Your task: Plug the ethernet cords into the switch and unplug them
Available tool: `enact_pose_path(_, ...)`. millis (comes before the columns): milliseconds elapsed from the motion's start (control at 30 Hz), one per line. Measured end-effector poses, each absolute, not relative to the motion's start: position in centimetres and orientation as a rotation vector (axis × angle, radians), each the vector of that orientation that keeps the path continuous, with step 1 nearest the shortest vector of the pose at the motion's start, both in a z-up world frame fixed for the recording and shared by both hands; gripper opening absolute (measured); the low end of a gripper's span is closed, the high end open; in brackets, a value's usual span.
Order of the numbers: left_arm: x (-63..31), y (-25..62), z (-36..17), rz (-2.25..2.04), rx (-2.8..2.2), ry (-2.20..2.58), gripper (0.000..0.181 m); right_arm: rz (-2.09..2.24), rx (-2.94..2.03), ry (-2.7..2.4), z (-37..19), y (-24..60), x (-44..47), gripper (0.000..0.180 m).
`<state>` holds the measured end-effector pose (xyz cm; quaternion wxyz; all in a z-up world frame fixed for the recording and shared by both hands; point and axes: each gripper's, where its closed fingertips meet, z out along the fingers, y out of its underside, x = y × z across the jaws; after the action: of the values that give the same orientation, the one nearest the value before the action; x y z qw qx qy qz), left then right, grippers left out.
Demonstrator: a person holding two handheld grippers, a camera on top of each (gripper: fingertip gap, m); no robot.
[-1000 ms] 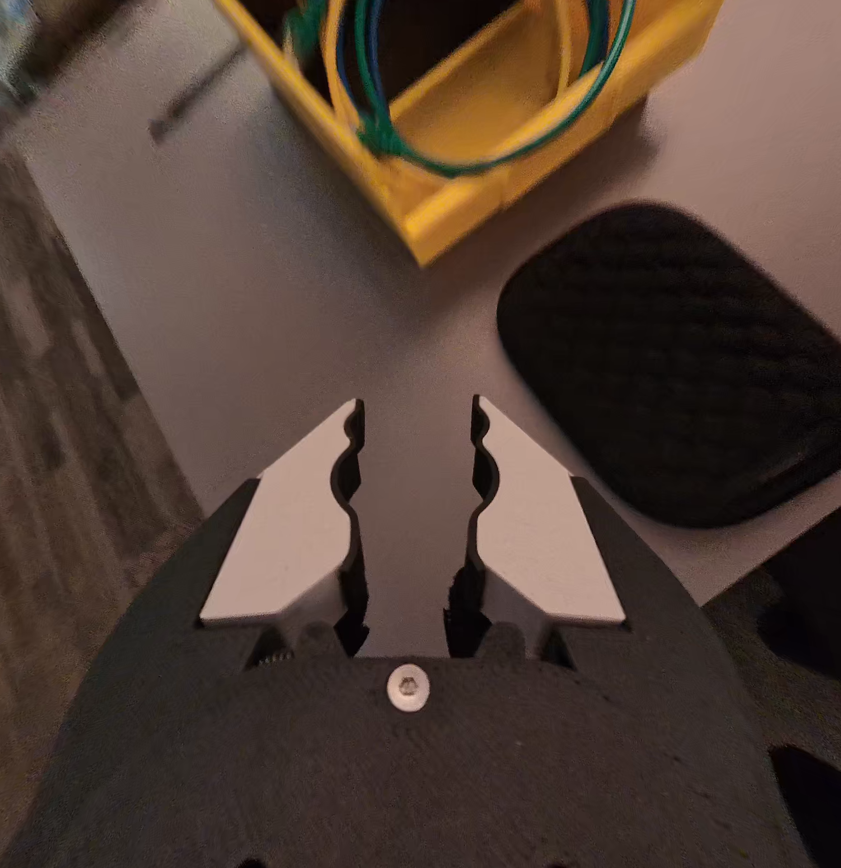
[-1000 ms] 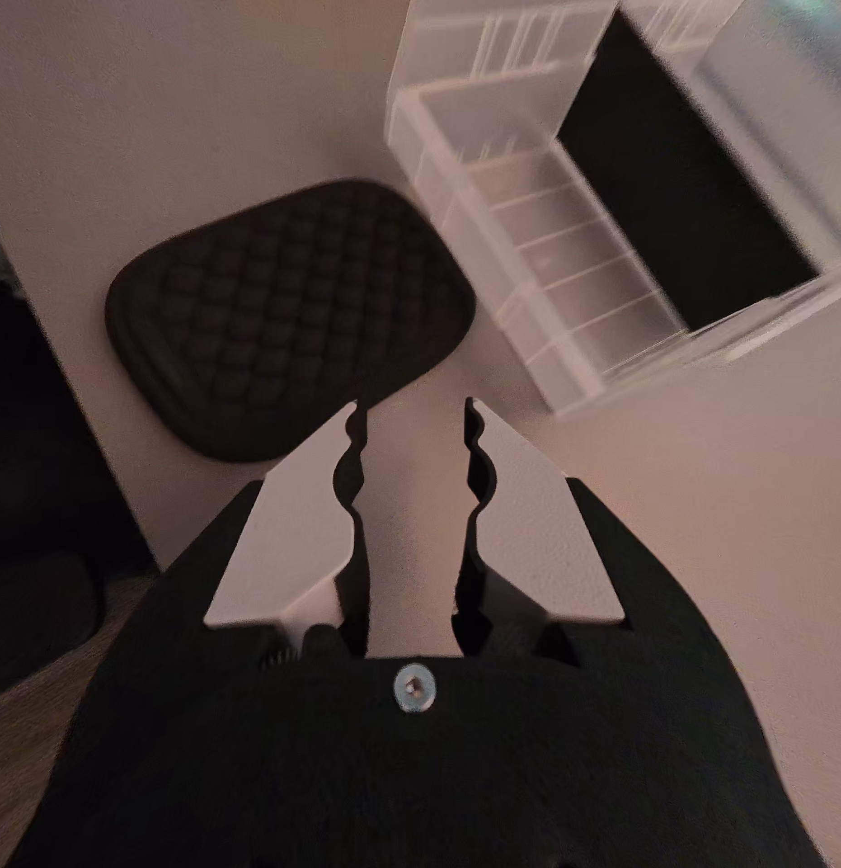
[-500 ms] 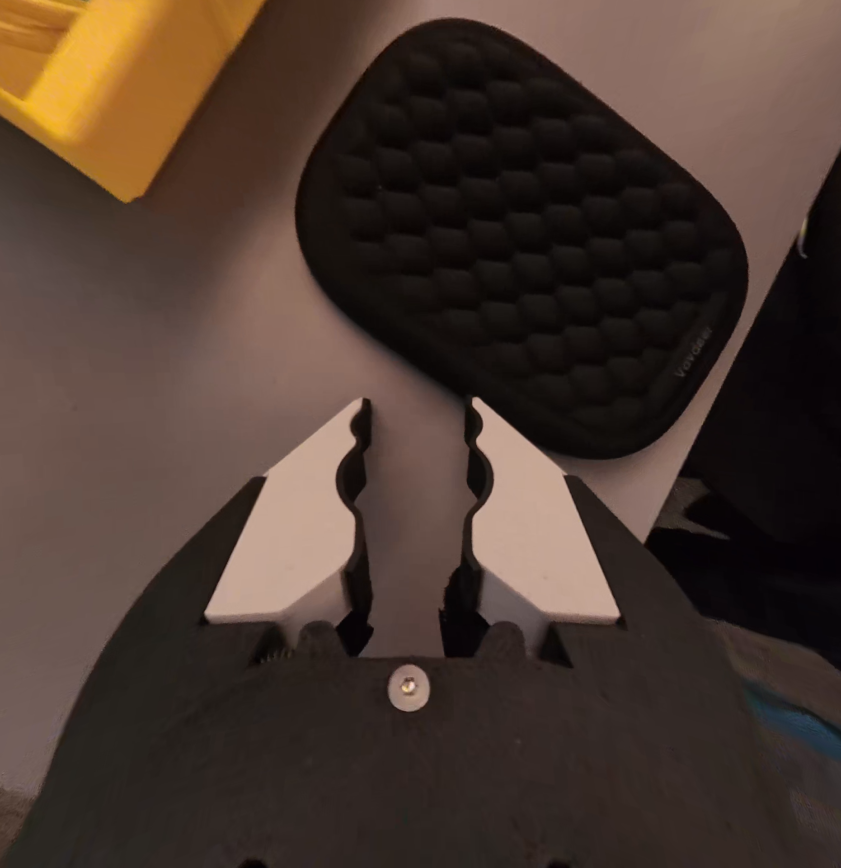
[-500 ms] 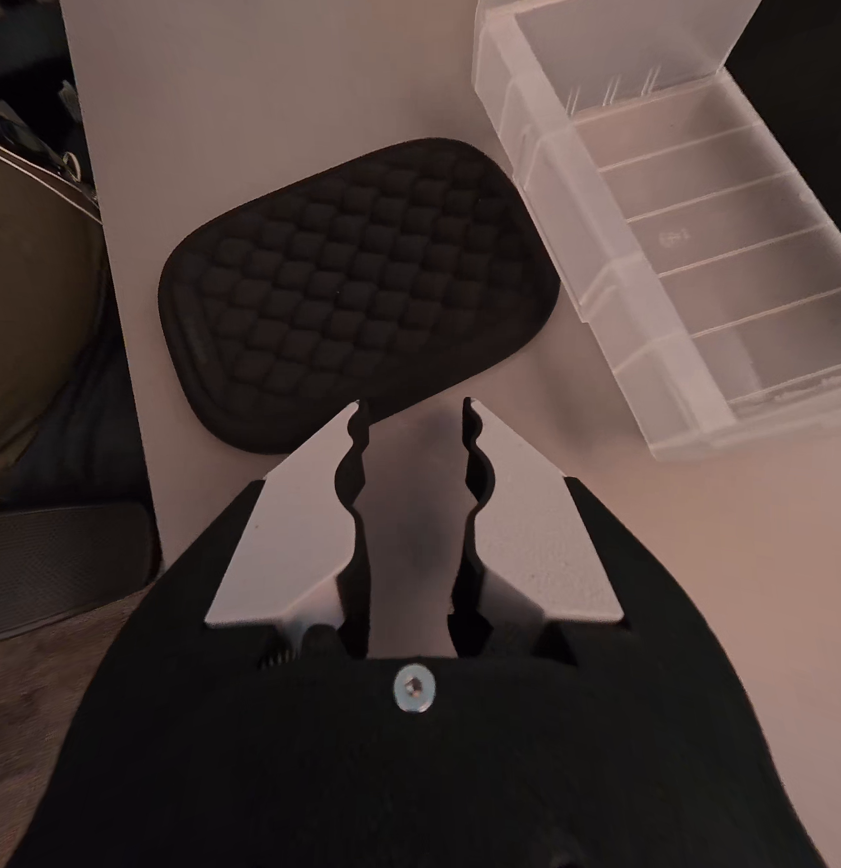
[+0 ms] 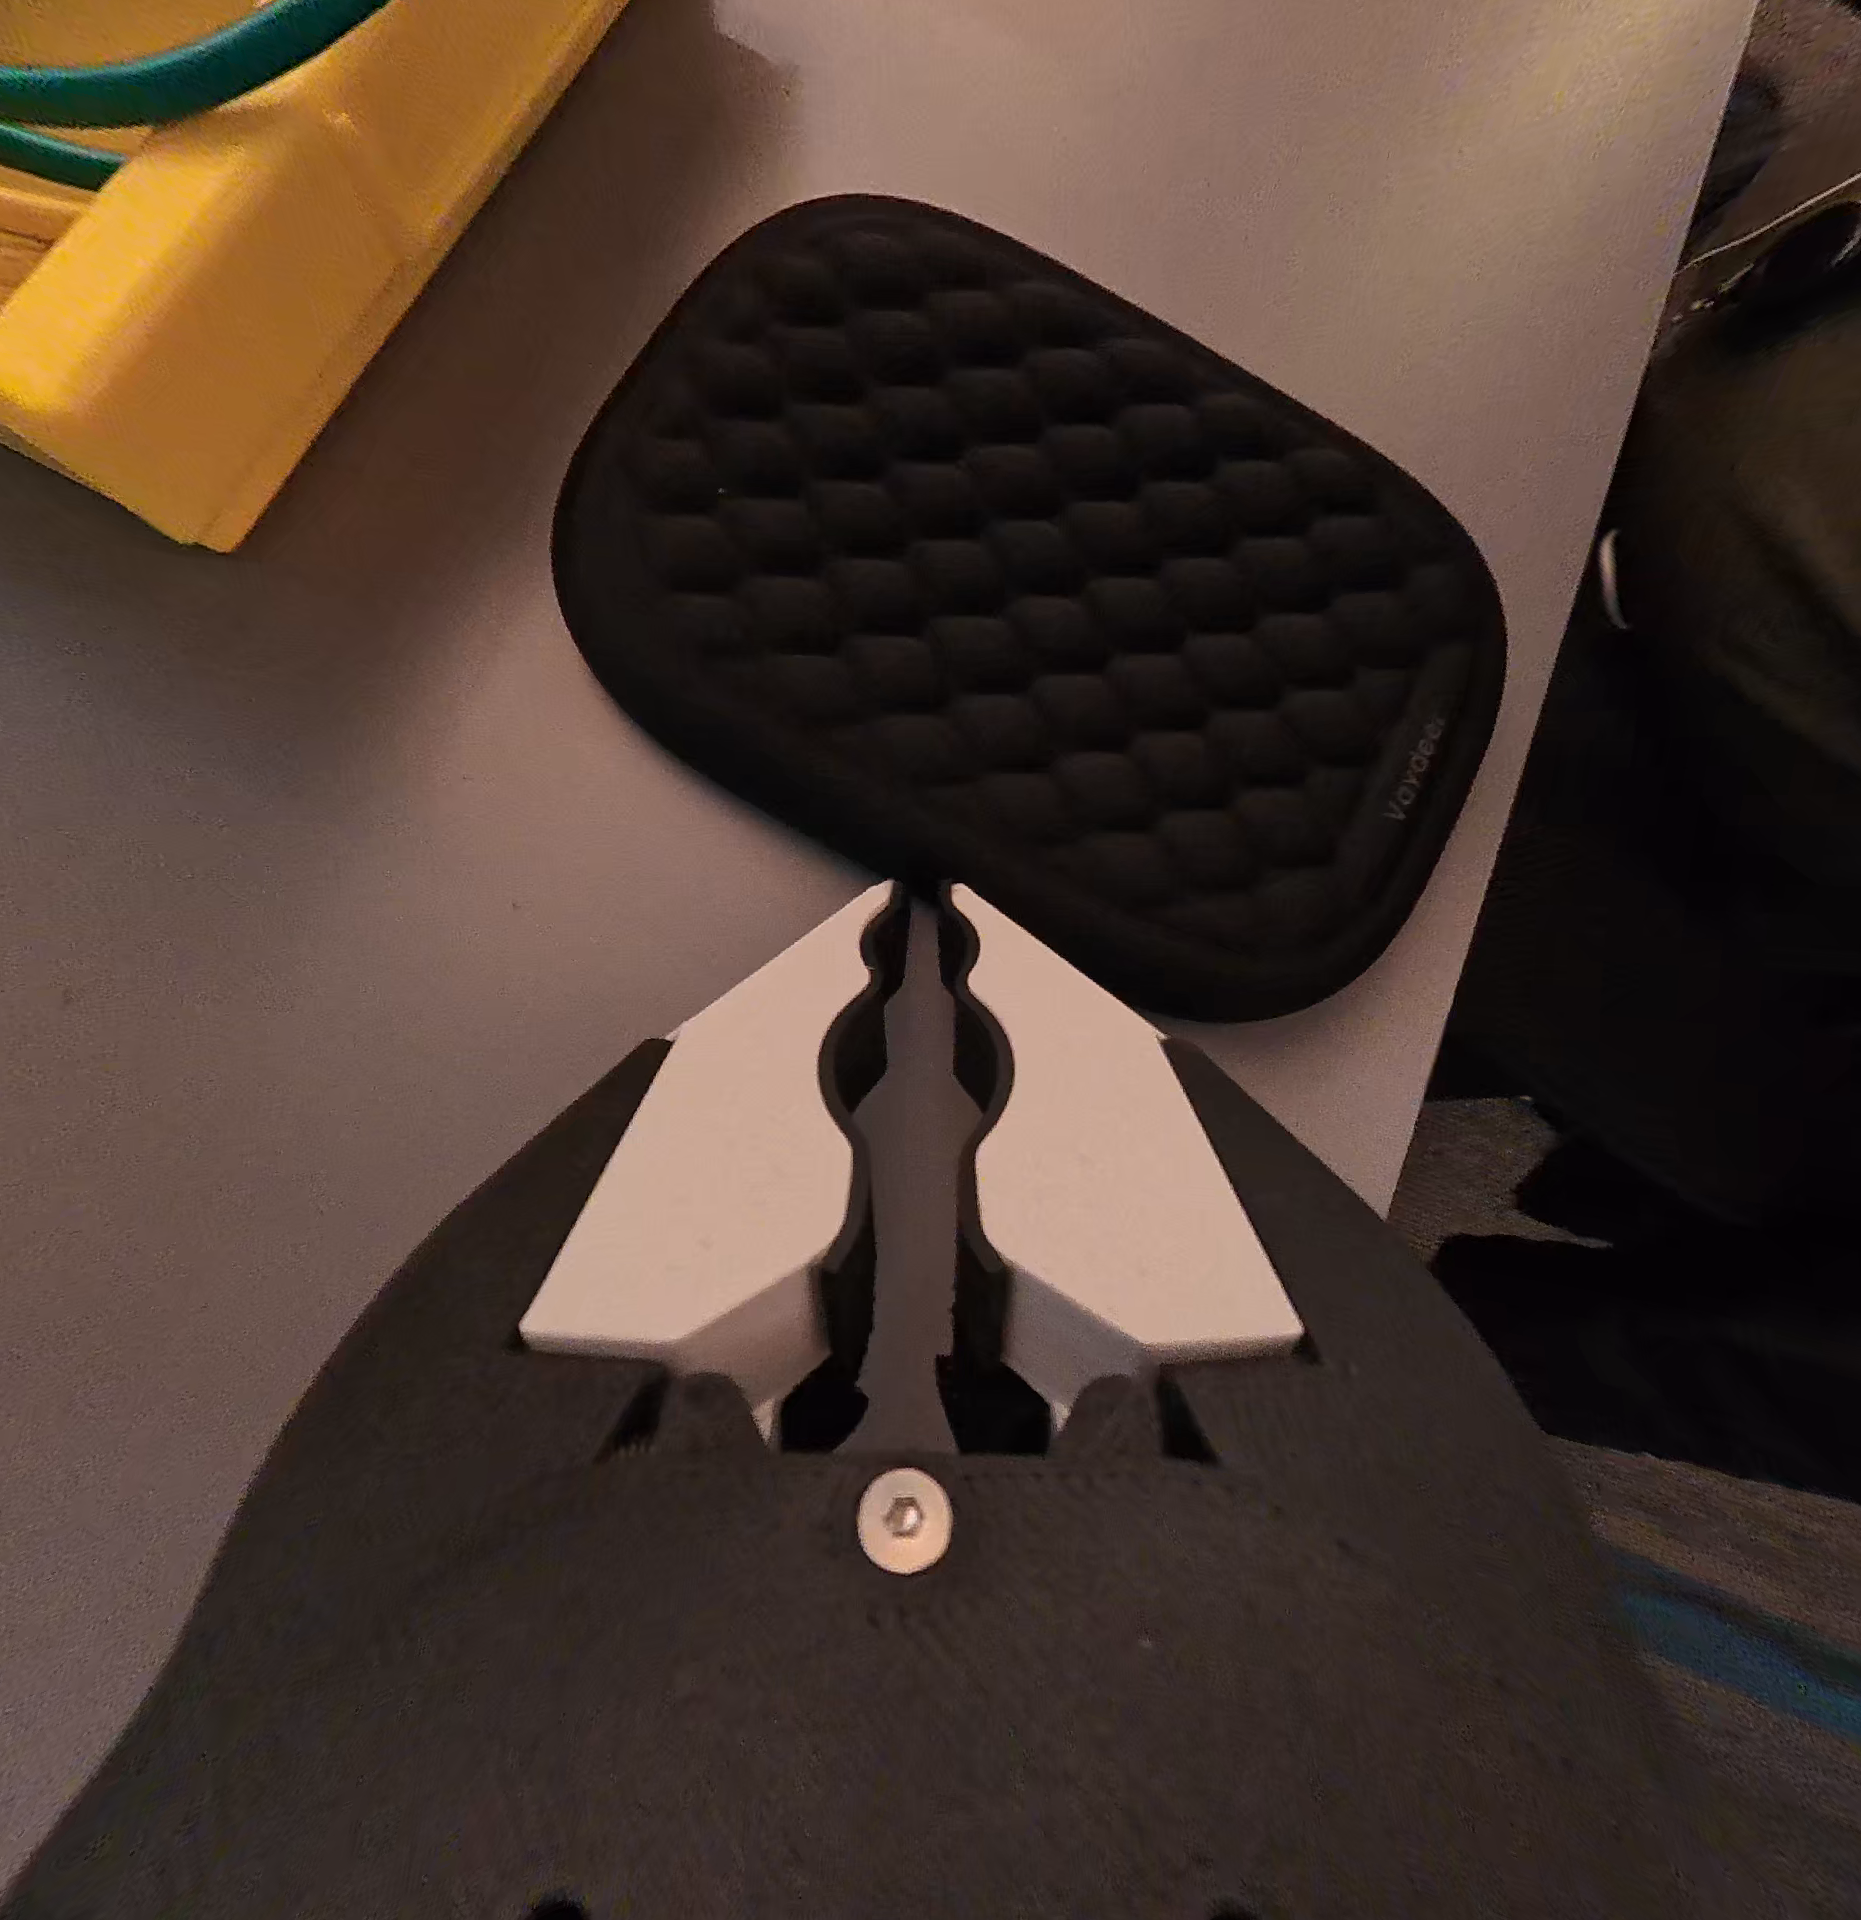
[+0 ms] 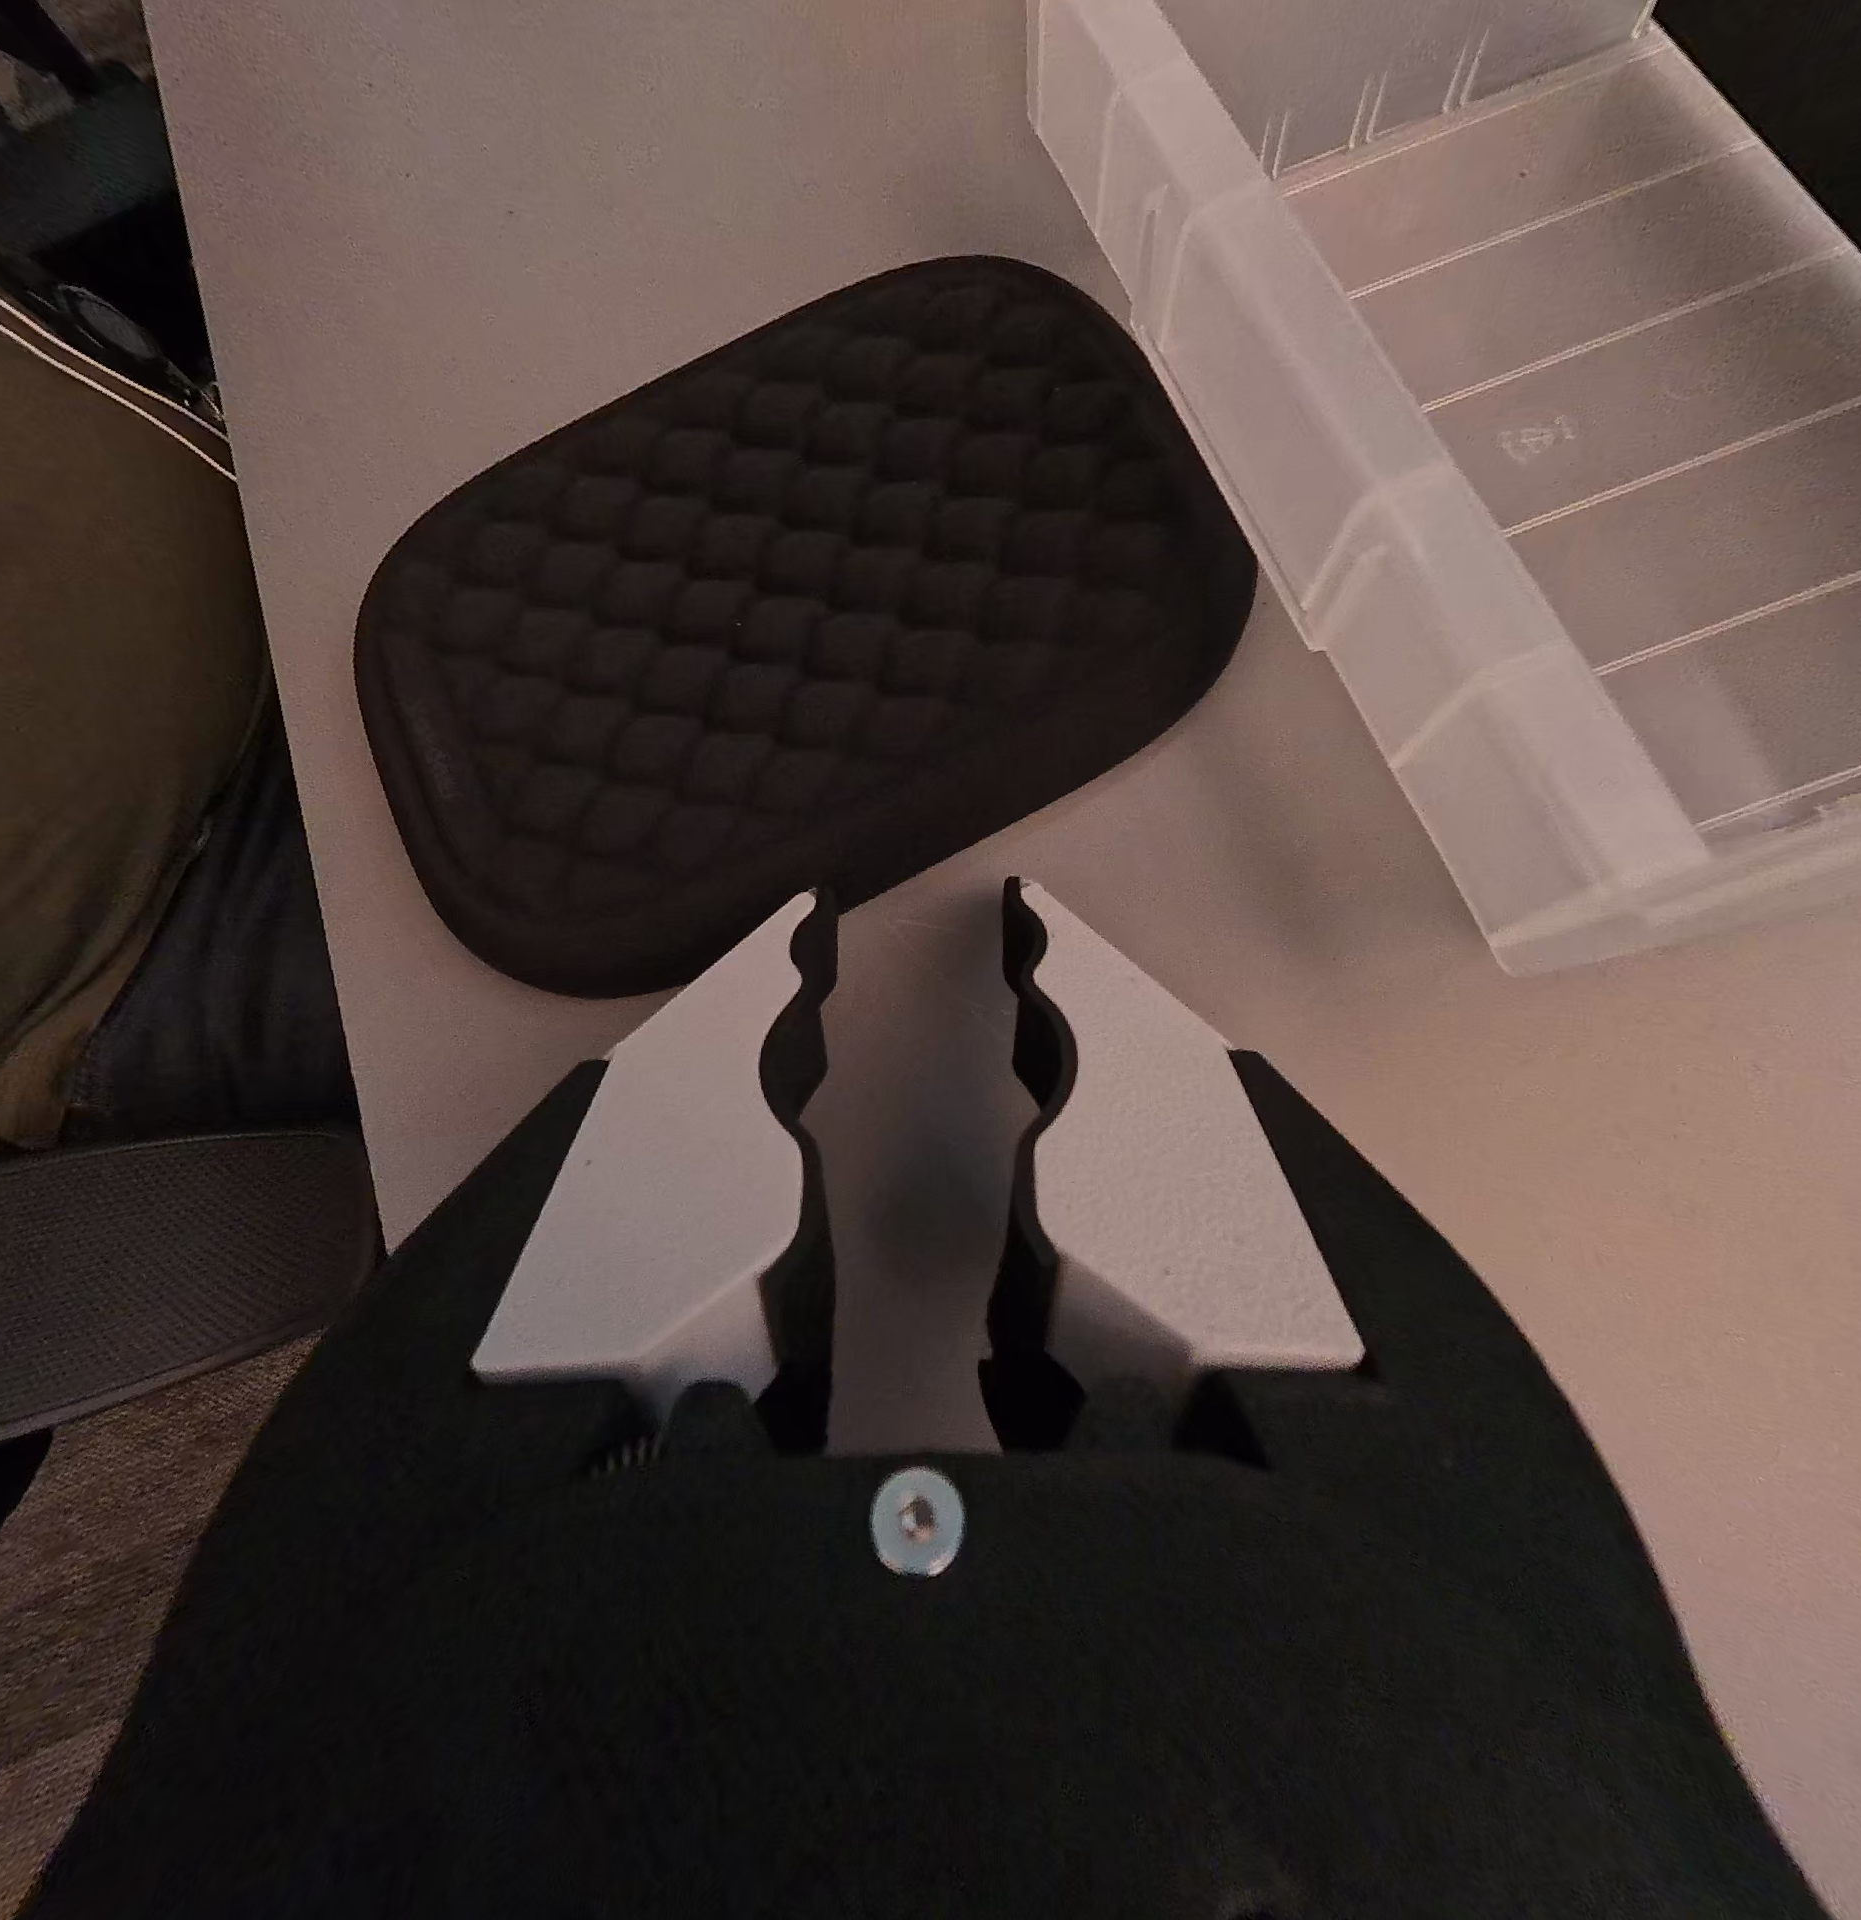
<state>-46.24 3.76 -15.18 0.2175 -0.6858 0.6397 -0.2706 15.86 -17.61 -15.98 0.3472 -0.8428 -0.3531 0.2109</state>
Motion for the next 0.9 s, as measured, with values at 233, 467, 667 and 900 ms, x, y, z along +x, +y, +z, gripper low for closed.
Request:
enact_pose_path(233, -46.2, 3.5, -15.2, -0.782, -1.858, 1.775, 0.0, 0.567, -2.186, -0.903, -16.0, -17.7, 15.8, 0.029)
enact_pose_path(467, -46.1, 3.5, -15.2, -0.911, -1.828, 1.827, 0.0, 0.591, -2.178, -0.888, -16.0, -17.8, 15.7, 0.026)
enact_pose_path(667, -45.4, 3.3, -15.2, -0.877, -1.789, 1.862, 0.0, 0.587, -2.183, -0.884, -16.0, -17.8, 15.7, 0.026)
enact_pose_path(900, -42.5, 2.0, -15.3, -0.936, -1.756, 1.865, 0.0, 0.579, -2.189, -0.873, -16.0, -17.8, 15.8, 0.026)
